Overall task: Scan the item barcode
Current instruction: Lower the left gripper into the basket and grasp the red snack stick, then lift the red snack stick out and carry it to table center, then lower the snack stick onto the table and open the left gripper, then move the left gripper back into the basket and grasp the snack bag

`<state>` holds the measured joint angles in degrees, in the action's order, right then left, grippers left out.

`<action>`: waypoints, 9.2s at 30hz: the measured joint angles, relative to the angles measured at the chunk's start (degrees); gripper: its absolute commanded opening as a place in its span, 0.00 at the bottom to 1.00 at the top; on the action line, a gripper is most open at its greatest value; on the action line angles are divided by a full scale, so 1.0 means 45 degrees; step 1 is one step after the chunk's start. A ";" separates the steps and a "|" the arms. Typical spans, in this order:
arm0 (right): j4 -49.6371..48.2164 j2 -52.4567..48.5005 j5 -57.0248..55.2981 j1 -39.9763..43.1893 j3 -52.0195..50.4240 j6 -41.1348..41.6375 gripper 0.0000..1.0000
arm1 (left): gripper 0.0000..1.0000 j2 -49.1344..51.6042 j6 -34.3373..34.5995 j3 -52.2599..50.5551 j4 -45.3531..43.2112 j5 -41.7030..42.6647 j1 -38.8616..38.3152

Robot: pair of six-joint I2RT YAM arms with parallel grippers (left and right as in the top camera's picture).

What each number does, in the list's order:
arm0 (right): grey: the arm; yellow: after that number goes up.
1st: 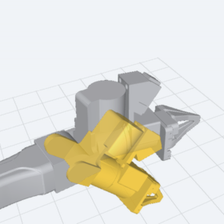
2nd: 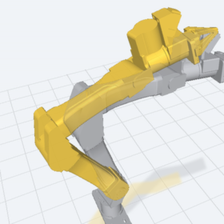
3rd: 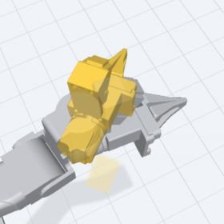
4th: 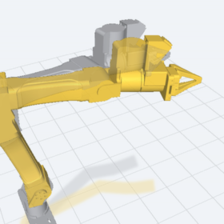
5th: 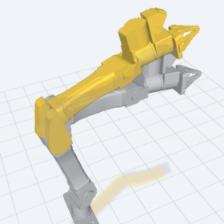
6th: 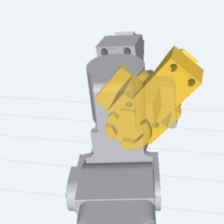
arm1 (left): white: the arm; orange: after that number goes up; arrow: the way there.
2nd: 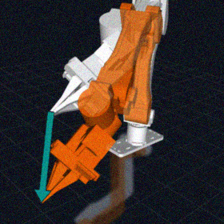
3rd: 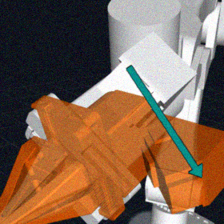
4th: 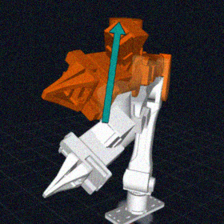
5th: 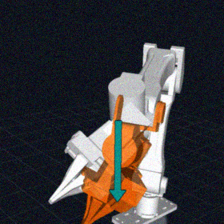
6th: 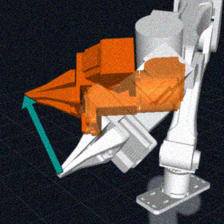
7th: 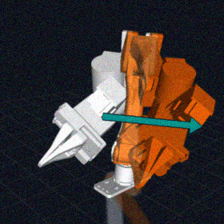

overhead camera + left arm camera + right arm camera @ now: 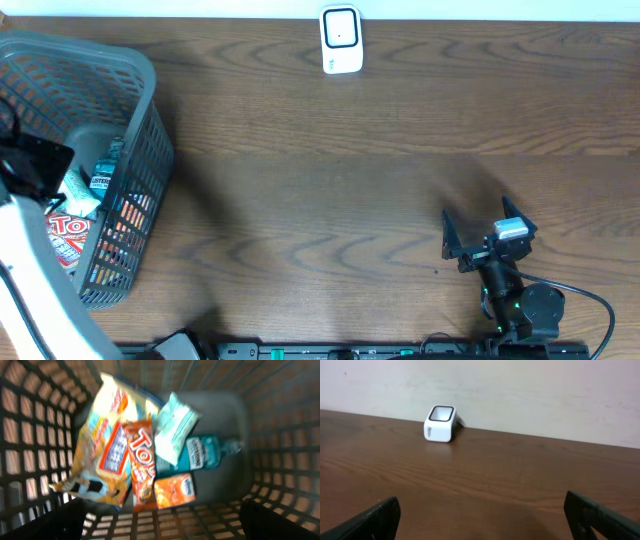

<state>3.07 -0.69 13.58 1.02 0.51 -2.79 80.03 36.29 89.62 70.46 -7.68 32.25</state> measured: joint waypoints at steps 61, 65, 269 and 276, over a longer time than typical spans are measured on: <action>0.0000 0.0000 0.0000 0.0000 0.0000 0.0000 0.99 | 0.08 0.4503 -0.0087 -0.6470 -0.5872 -0.0962 0.0204; 0.0000 0.0000 0.0000 0.0000 0.0000 0.0000 0.99 | 0.08 0.4449 -0.0112 -0.6470 -0.5756 -0.0991 0.0204; 0.0005 0.0000 -0.0029 0.0000 0.0000 0.0000 0.99 | 0.98 -0.0029 -0.1739 -0.1962 -0.1175 0.1297 0.2254; 0.0000 0.0000 -0.0029 0.0000 0.0000 0.0000 0.99 | 0.98 0.0811 -0.1671 -0.2793 -0.1297 0.0656 0.3463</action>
<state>3.07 -0.69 13.45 1.02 0.51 -2.79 83.68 28.77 77.06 64.62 -4.73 47.83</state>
